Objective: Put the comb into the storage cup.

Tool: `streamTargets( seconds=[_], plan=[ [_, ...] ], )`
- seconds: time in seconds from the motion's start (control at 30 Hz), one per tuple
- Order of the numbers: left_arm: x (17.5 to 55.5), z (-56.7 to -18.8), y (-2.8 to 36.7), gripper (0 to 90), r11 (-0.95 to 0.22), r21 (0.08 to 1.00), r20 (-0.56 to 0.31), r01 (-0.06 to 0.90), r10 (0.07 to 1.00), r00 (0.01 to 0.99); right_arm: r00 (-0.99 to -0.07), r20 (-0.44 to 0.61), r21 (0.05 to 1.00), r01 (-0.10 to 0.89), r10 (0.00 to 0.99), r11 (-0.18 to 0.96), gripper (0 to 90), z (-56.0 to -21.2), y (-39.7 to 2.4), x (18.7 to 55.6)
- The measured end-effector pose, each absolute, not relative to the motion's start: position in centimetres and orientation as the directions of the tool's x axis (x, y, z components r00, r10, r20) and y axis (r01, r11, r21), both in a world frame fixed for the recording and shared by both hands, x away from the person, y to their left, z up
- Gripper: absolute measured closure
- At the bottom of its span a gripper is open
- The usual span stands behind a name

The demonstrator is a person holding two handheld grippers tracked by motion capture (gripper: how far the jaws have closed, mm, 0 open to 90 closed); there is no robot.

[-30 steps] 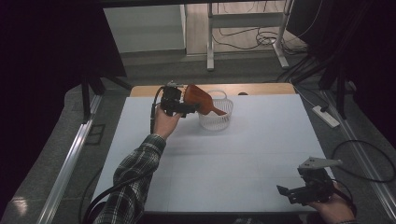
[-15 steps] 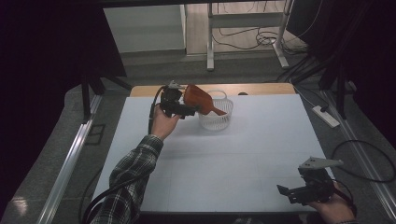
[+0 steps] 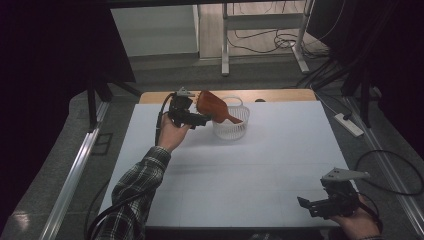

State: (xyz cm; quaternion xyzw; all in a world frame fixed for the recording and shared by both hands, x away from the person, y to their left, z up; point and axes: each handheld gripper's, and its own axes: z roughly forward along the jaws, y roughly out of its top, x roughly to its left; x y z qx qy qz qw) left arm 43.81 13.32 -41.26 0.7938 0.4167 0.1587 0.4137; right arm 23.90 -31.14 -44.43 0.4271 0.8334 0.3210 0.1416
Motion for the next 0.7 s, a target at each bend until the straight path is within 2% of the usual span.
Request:
streamTargets(
  seconds=[0.7],
  plan=[
    [42.1, -41.3, 14.1, 0.6, -0.314, 0.797, -0.103, 0.516, 0.771, 0.629, -0.588, 0.003, 0.673, 0.600, 0.809, 0.434, 0.0, -44.4, -31.1, 23.9]
  ],
)
